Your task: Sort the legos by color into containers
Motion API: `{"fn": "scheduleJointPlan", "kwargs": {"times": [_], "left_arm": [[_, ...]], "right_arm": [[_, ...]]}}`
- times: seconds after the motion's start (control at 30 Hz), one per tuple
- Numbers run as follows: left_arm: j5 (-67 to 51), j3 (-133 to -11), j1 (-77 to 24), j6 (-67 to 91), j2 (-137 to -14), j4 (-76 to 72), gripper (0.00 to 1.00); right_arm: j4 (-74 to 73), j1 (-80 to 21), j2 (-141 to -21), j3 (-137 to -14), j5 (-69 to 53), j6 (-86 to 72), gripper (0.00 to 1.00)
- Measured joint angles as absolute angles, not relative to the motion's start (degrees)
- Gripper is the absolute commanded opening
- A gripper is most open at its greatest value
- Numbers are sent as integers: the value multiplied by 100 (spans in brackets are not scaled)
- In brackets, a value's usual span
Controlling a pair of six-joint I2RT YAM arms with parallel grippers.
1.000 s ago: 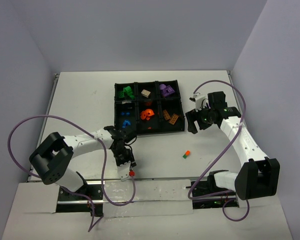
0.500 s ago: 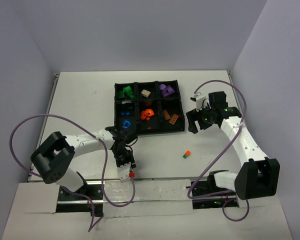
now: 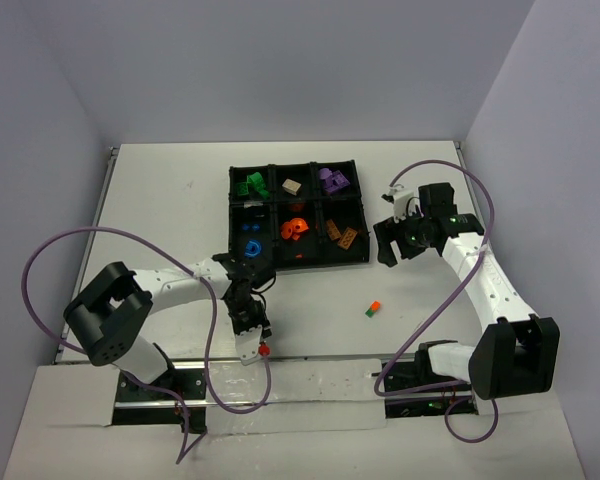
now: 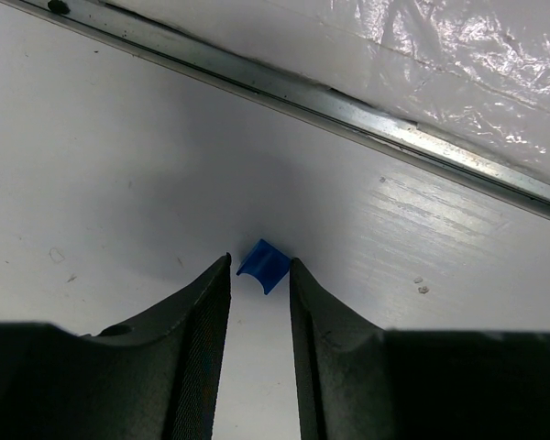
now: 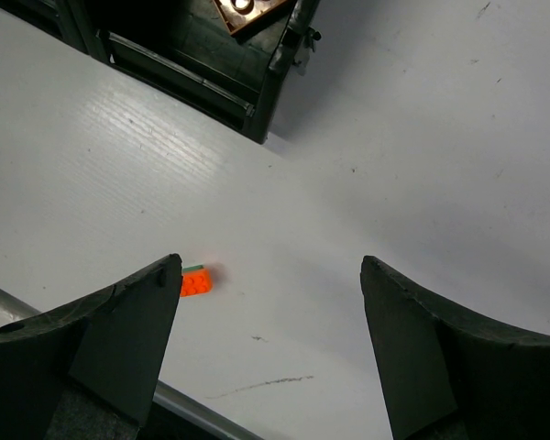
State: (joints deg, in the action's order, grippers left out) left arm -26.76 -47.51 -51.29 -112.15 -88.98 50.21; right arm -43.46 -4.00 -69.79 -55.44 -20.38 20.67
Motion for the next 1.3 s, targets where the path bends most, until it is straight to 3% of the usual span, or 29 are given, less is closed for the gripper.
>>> {"fn": "scheduleJointPlan", "kwargs": {"times": [0.93,1.3], "left_arm": [[-2609,-4988,-5129,-10840,-9098,5172,23],[-2828,-5742,-4799,-10125,-9043,5308,19]], "right_arm": [[-4329,-294,-6978,-5483,-2056,2067,84],[-4324,-278,-7011,-5484,-2084,2067,84]]}}
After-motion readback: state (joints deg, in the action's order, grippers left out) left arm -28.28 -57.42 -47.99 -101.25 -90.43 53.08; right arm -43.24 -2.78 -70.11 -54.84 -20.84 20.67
